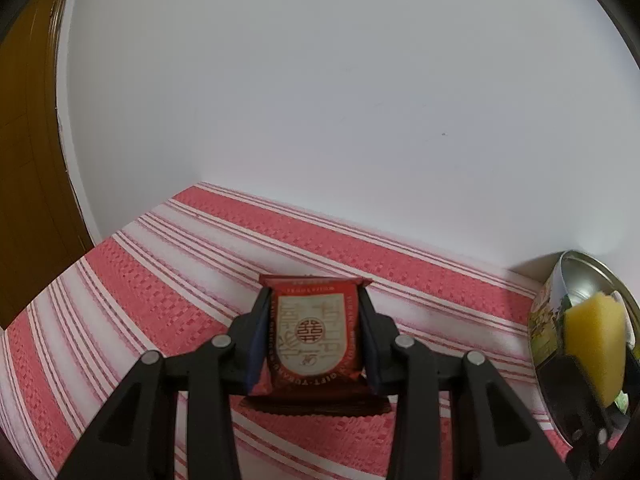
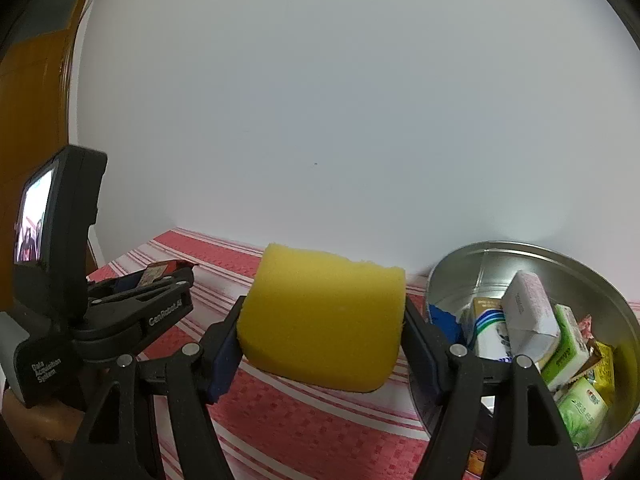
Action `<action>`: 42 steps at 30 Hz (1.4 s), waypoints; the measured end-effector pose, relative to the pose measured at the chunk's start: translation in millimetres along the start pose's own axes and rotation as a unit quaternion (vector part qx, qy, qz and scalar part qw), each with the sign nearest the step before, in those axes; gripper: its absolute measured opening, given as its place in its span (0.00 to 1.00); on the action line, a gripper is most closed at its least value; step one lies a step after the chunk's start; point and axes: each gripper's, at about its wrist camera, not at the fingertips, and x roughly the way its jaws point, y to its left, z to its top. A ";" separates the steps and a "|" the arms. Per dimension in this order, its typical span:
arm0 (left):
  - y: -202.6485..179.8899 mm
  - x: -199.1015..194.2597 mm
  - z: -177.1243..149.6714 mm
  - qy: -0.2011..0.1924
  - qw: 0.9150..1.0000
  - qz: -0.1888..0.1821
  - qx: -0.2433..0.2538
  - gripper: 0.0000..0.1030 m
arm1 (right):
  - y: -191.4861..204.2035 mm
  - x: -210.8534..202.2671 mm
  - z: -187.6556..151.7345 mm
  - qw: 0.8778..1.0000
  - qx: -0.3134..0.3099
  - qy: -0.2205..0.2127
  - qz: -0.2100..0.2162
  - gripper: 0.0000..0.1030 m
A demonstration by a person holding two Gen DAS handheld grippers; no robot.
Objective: Organize objects
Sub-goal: 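Carry the yellow sponge and red snack packet over the metal tin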
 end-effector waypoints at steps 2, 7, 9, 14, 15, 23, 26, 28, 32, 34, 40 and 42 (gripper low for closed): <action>-1.7 -0.4 1.2 -0.002 1.000 0.000 0.002 0.38 | 3.9 -0.1 0.1 1.000 -0.006 -0.001 0.001 0.71; -2.3 -5.4 0.9 -0.013 1.000 0.008 0.012 0.38 | 3.3 4.5 -0.4 1.000 -0.014 -0.004 0.000 0.71; -2.5 -6.3 0.8 -0.014 1.000 0.008 0.013 0.38 | 3.2 5.1 -2.3 1.000 -0.011 -0.004 0.000 0.71; -1.1 -8.2 0.5 -0.018 1.000 0.015 0.016 0.38 | -0.1 8.1 -3.2 1.000 -0.010 -0.004 0.001 0.71; -1.7 -9.5 0.3 -0.019 1.000 0.016 0.017 0.38 | -0.7 8.6 -3.4 1.000 -0.011 -0.005 0.001 0.71; -4.7 -13.5 2.5 -0.029 0.999 0.017 0.023 0.38 | -3.4 4.8 -5.6 1.000 -0.007 -0.009 -0.002 0.71; -5.3 -15.5 1.7 -0.034 0.999 0.021 0.028 0.38 | -4.7 9.8 -6.5 1.000 -0.011 -0.011 -0.001 0.71; -4.9 -15.5 0.9 -0.033 0.999 0.022 0.028 0.38 | -6.1 9.6 -7.2 1.000 -0.011 -0.011 -0.004 0.71; -1.3 -10.2 -1.1 -0.021 0.999 0.017 0.022 0.38 | -9.4 7.2 -9.4 1.000 -0.010 -0.014 -0.014 0.71; 0.3 -9.8 -1.8 -0.020 1.000 0.016 0.018 0.38 | -10.2 4.2 -10.2 1.000 -0.012 -0.019 -0.022 0.71; -1.0 -12.5 -4.0 -0.025 0.999 0.016 0.021 0.38 | -8.0 -6.2 -12.9 0.998 -0.034 -0.034 -0.043 0.71; -1.8 -13.5 -4.7 -0.027 0.999 0.014 0.023 0.38 | -9.5 -9.7 -15.0 0.998 -0.035 -0.032 -0.043 0.71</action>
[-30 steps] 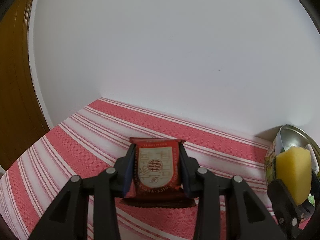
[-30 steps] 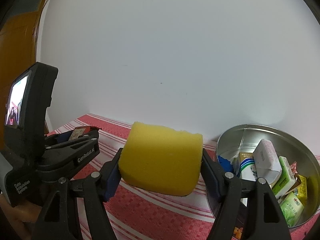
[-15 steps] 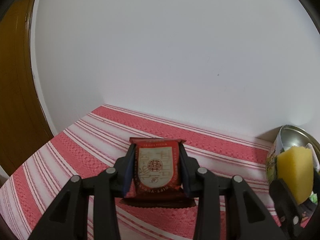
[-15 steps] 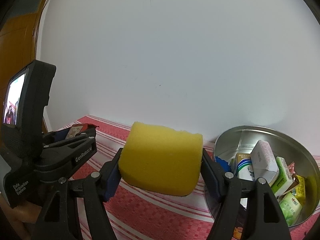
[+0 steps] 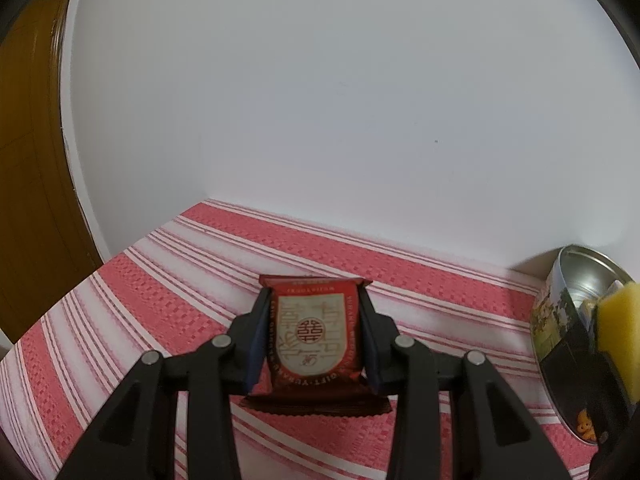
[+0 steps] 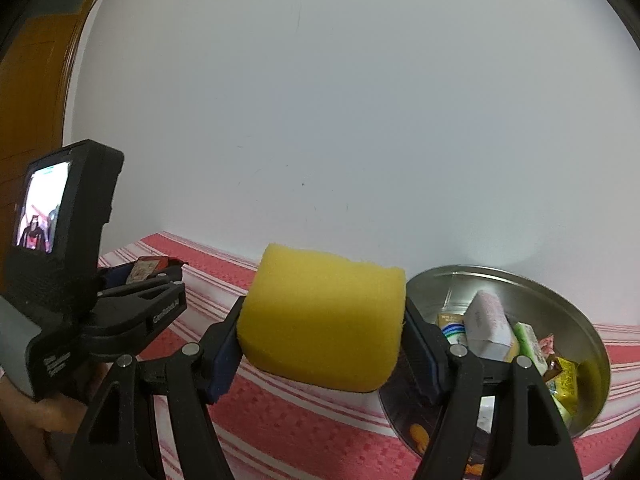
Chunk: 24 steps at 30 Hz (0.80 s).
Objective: Organize objects
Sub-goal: 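Carry the yellow sponge and red snack packet over the metal tin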
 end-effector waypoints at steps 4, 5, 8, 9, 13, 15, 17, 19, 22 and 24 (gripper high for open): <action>-1.0 -2.9 -1.3 -0.003 1.000 -0.003 0.001 0.38 | -8.2 -8.7 -4.2 1.000 -0.007 0.000 -0.001 0.71; -1.5 -3.9 -1.6 -0.004 1.000 -0.004 0.001 0.38 | -9.7 -6.7 -6.9 1.000 -0.011 0.001 -0.002 0.71; -3.4 -6.2 -2.2 -0.010 1.000 -0.005 0.005 0.38 | -19.0 -6.3 -14.4 1.000 -0.026 0.004 -0.005 0.71; -4.5 -6.9 -2.6 -0.012 1.000 -0.005 0.006 0.38 | -22.4 -7.4 -16.7 1.000 -0.029 0.006 -0.006 0.71; -6.9 -11.1 -4.2 -0.020 1.000 -0.014 0.005 0.38 | -41.5 -14.3 -25.6 1.000 -0.029 0.010 -0.007 0.71; -7.9 -15.3 -4.6 -0.028 0.999 -0.020 0.003 0.38 | -50.4 -16.2 -25.4 1.000 -0.025 0.006 -0.007 0.71; -10.9 -19.6 -5.7 -0.037 0.999 -0.020 0.006 0.38 | -56.8 -22.0 -25.5 1.000 -0.022 -0.003 -0.011 0.71; -14.4 -20.9 -8.0 -0.035 0.999 -0.022 0.010 0.38 | -66.9 -27.2 -24.7 1.000 -0.016 -0.014 -0.018 0.71; -17.9 -23.8 -10.5 -0.024 0.999 -0.032 0.003 0.38 | -76.5 -33.3 -22.6 0.999 -0.003 -0.027 -0.024 0.71; -20.7 -32.1 -9.9 -0.028 0.999 -0.036 -0.006 0.38 | -83.5 -35.1 -21.0 0.998 -0.005 -0.037 -0.041 0.71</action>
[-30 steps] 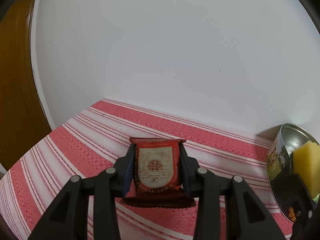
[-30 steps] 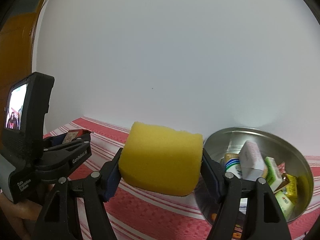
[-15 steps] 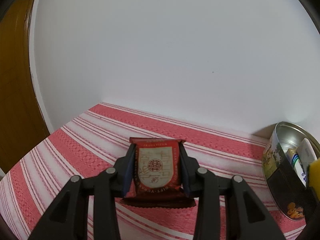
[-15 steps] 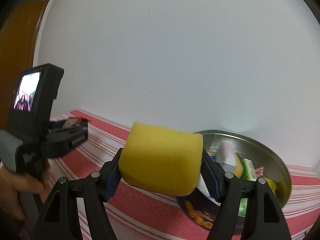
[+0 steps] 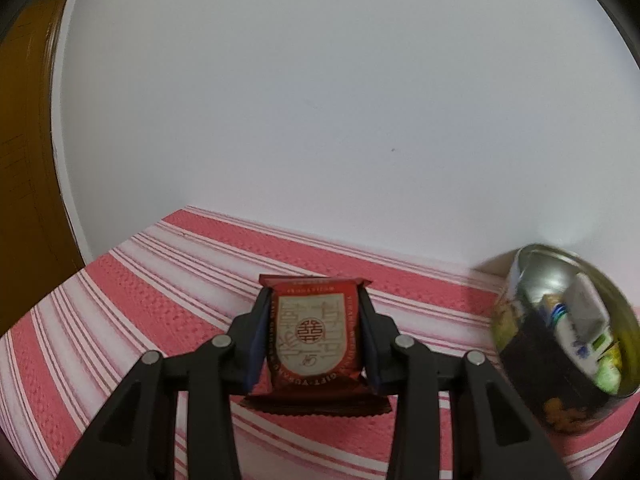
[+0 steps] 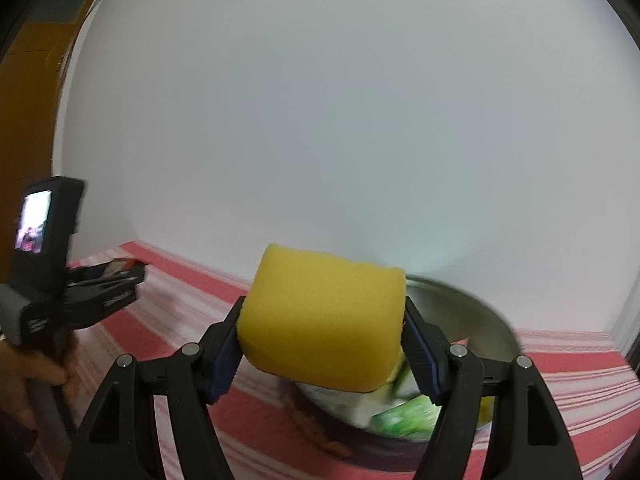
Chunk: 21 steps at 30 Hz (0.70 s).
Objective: Organize objects
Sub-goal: 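Carry the yellow sponge and red snack packet over the metal tin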
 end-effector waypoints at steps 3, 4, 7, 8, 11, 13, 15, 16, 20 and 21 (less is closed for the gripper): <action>-8.4 -16.8 5.6 -0.023 1.000 -0.017 -0.007 0.38 | -13.9 0.1 0.7 1.000 0.009 -0.005 -0.022 0.71; -14.5 -24.6 7.0 -0.028 0.999 -0.027 -0.010 0.38 | -18.9 1.2 0.9 1.000 0.017 -0.004 -0.026 0.71; -38.3 -37.5 13.0 -0.036 0.998 -0.054 -0.001 0.38 | -34.8 5.2 0.6 0.998 0.033 -0.004 -0.045 0.71; -48.8 -40.1 14.8 -0.039 0.997 -0.060 0.007 0.38 | -37.5 6.0 0.5 0.998 0.032 -0.005 -0.051 0.71; -80.0 -44.6 20.2 -0.043 0.995 -0.085 0.025 0.38 | -50.4 9.1 0.5 0.997 0.035 -0.010 -0.074 0.71; -98.5 -47.6 22.4 -0.044 0.993 -0.101 0.032 0.38 | -60.6 11.9 -0.1 0.995 0.039 -0.011 -0.091 0.71; -117.6 -50.5 24.0 -0.047 0.991 -0.117 0.043 0.38 | -71.9 16.9 -2.3 0.993 0.041 -0.009 -0.113 0.71; -125.9 -51.7 24.4 -0.049 0.990 -0.124 0.047 0.38 | -76.7 19.5 -3.5 0.992 0.045 -0.007 -0.119 0.71; -158.4 -49.2 23.0 -0.043 0.987 -0.143 0.063 0.38 | -98.8 32.5 -10.6 0.988 0.076 0.011 -0.133 0.71; -165.2 -47.4 22.9 -0.039 0.986 -0.146 0.065 0.38 | -102.6 35.5 -12.2 0.987 0.078 0.014 -0.139 0.71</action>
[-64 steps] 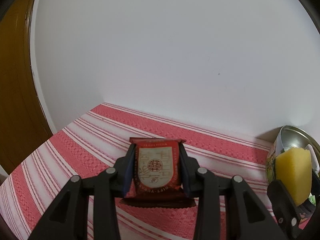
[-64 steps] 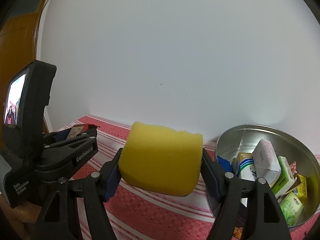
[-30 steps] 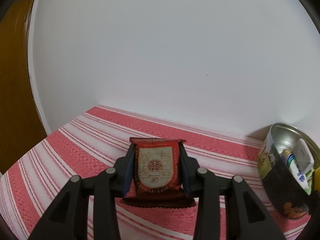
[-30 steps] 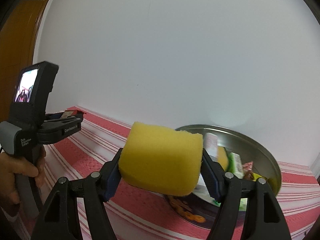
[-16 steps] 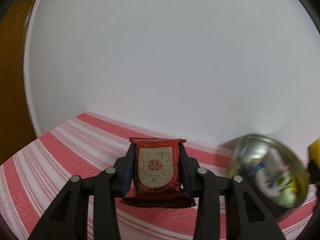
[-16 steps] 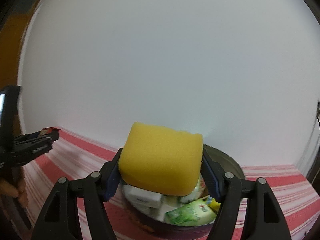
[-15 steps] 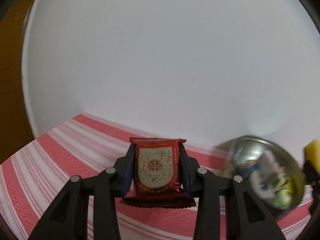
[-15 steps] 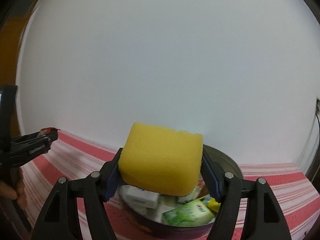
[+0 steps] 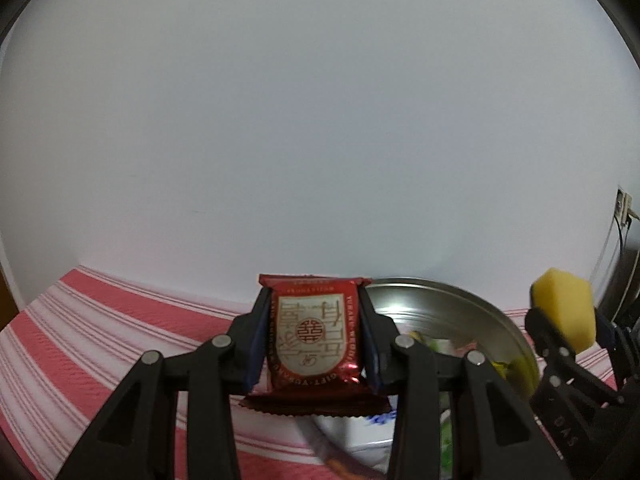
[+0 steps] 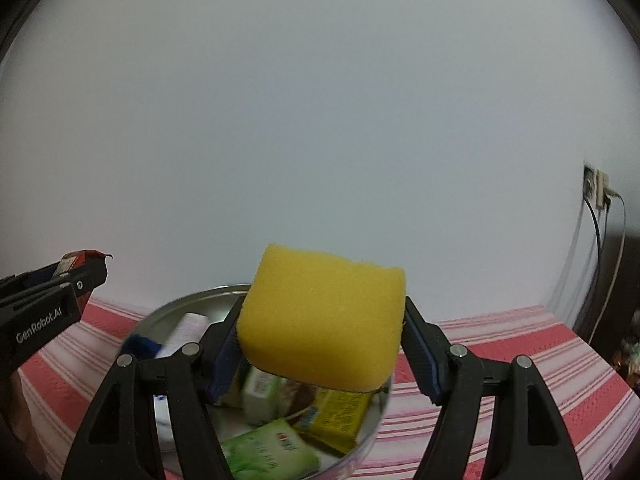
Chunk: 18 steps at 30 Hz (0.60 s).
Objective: Organize objects
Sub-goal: 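Carry the yellow sponge and red snack packet over the metal tin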
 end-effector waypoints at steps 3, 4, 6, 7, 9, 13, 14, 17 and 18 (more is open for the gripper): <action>-14.9 9.6 1.2 0.011 1.000 -0.007 0.005 0.38 | -4.3 8.4 -1.9 1.000 -0.003 -0.001 -0.019 0.71; -19.8 12.7 1.4 0.014 1.000 -0.009 0.009 0.38 | -4.9 10.5 -2.4 1.000 -0.004 -0.002 -0.024 0.71; -30.0 19.0 1.4 0.018 1.000 -0.011 0.019 0.38 | -5.3 16.0 -3.7 0.999 -0.009 -0.006 -0.036 0.71; -33.5 21.6 1.3 0.020 0.999 -0.011 0.022 0.38 | -5.5 18.2 -4.4 0.999 -0.010 -0.006 -0.039 0.71; -40.4 28.6 0.7 0.029 0.999 -0.010 0.027 0.38 | -6.0 25.3 -7.1 0.999 -0.008 -0.002 -0.043 0.71; -49.1 42.9 -2.3 0.056 0.998 -0.009 0.030 0.38 | -6.7 38.1 -13.2 0.999 -0.002 0.012 -0.045 0.71; -50.9 45.6 -3.5 0.061 0.998 -0.010 0.030 0.38 | -7.5 40.0 -14.1 0.999 0.002 0.014 -0.044 0.71; -52.7 56.6 -2.0 0.069 0.997 -0.008 0.038 0.38 | -10.0 45.4 -17.0 0.999 0.013 0.020 -0.044 0.71; -53.5 58.5 -2.0 0.072 0.997 -0.007 0.039 0.38 | -10.3 47.4 -18.1 0.999 0.016 0.023 -0.043 0.71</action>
